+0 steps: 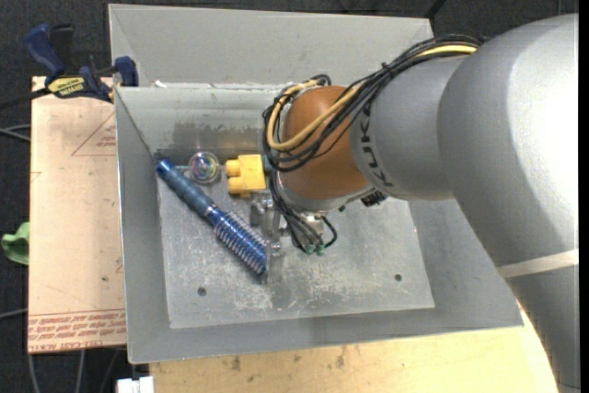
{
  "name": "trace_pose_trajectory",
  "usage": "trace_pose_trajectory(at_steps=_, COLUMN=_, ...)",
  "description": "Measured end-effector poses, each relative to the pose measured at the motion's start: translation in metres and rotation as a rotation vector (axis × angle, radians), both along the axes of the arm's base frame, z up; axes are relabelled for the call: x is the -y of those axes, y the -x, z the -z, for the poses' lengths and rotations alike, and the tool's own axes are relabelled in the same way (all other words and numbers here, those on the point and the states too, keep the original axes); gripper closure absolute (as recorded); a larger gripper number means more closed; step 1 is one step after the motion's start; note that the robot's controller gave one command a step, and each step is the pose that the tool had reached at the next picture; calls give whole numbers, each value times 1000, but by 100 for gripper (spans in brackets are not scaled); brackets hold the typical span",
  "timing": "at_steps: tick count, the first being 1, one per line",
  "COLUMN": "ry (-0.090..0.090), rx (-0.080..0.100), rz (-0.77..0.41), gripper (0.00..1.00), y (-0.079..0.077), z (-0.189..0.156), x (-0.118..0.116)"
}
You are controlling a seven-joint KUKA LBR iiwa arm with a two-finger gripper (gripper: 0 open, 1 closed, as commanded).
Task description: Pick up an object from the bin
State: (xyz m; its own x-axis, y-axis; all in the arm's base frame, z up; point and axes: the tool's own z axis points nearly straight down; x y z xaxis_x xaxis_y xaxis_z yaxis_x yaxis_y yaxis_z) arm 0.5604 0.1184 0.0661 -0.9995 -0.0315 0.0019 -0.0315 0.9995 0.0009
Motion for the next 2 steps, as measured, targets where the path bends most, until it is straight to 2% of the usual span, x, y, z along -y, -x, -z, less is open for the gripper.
trace_pose_trajectory(at_steps=1, ry=2, rx=1, rz=6, gripper=100, y=0, z=-3, x=2)
trace_pose_trajectory(at_steps=2, ry=0, rx=10, rz=-44, gripper=100, y=-10, z=-110, x=6)
